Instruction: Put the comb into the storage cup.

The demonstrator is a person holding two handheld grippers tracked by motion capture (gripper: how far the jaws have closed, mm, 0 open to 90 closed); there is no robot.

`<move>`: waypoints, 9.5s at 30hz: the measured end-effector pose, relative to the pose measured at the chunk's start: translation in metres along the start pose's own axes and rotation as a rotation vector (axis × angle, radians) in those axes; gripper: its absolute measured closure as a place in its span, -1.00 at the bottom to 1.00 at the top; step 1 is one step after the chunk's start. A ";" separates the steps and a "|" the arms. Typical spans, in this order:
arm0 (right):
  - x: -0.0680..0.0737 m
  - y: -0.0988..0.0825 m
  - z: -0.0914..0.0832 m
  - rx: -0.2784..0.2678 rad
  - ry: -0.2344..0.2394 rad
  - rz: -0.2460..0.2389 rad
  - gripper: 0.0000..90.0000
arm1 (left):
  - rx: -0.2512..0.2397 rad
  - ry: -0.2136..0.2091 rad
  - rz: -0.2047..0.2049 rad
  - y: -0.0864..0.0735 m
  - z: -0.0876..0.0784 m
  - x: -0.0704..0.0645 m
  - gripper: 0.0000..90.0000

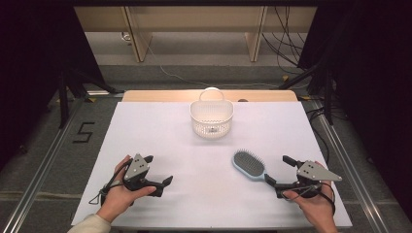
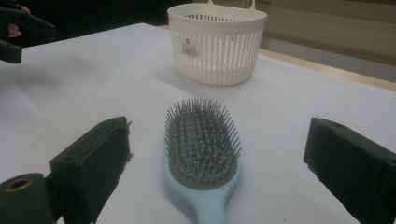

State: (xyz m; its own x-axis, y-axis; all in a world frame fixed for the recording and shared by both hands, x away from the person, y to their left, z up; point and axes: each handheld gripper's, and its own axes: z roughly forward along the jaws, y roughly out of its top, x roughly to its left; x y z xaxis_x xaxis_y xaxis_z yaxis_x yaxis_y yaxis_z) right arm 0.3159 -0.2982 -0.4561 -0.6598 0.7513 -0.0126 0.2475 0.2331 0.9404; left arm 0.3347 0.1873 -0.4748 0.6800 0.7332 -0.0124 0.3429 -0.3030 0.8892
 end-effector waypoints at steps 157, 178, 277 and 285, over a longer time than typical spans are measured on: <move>-0.005 0.042 0.105 1.164 0.160 -0.224 0.44 | 0.006 -0.038 0.004 0.001 0.006 -0.005 -1.00; -0.008 0.041 0.105 1.156 0.139 -0.152 0.55 | 0.002 -0.034 0.002 0.002 0.006 -0.005 -0.98; -0.026 0.059 0.070 0.848 0.053 -0.059 0.57 | -0.004 -0.021 -0.012 0.002 0.005 -0.002 -0.95; -0.027 0.060 0.068 0.813 0.039 -0.044 0.57 | -0.006 -0.021 -0.013 0.002 0.005 -0.002 -0.95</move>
State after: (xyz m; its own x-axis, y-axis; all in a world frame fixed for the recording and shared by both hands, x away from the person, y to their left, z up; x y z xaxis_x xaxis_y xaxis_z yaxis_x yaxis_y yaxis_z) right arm 0.3969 -0.2628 -0.4219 -0.7016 0.7124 -0.0180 0.6485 0.6487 0.3982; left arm 0.3370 0.1818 -0.4748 0.6886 0.7243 -0.0333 0.3478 -0.2897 0.8917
